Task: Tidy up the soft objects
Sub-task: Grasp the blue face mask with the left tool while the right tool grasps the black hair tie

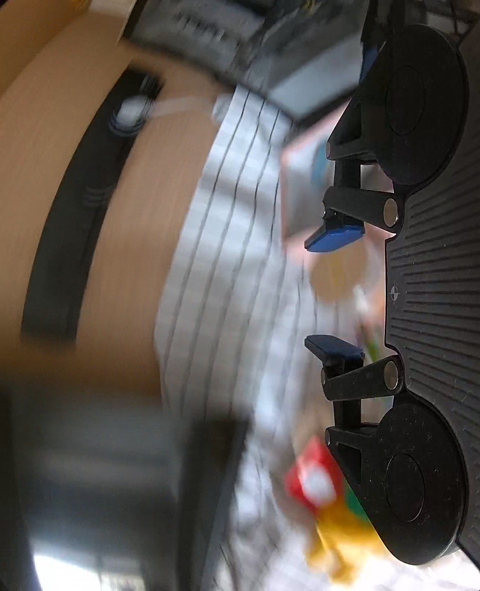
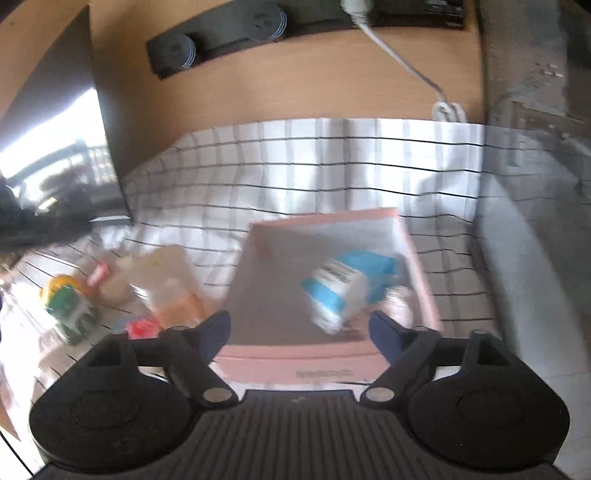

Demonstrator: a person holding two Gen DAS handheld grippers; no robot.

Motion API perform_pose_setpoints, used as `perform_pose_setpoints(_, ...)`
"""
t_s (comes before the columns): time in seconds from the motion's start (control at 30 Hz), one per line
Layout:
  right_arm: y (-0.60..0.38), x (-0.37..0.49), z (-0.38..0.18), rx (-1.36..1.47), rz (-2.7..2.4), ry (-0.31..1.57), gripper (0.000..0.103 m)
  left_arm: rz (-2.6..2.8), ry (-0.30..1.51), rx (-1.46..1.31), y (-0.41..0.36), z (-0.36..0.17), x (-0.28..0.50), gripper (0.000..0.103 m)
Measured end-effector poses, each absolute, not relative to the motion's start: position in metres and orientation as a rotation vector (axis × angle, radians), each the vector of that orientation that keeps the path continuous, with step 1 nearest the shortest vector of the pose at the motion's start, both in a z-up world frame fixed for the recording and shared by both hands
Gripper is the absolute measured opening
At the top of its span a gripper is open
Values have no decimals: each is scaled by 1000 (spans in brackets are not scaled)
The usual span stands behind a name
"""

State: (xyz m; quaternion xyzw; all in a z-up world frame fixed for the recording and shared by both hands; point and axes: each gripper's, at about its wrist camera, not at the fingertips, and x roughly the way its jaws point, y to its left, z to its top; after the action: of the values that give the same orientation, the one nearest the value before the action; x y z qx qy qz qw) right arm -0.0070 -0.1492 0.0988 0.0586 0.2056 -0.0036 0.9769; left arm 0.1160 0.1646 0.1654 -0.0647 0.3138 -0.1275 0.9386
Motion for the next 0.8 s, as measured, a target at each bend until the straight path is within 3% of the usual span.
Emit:
perform_pose_setpoints(0.13,-113,5,90,68,98,471,90,-142,745,-206,210,142,104,54)
perform_pose_setpoints(0.3,-80,15,62,7,154,589,90,-162,882,-215,212,89,98,54)
perform_pose_setpoints(0.57,-64,18,22,-48,143,723,90,-143,953,-233,193,40,124,54)
perform_pose_setpoints(0.7,-66,18,9,-33,137,772,90,-139,959,-181,187,34,127,59)
perform_pose_setpoints(0.73,-68,18,5,-25,136,786,90,-134,960,-166,187,34,128,54)
perform_pose_setpoints(0.8,-68,16,1,-28,136,780,91,-138,961,-148,187,34,128,53)
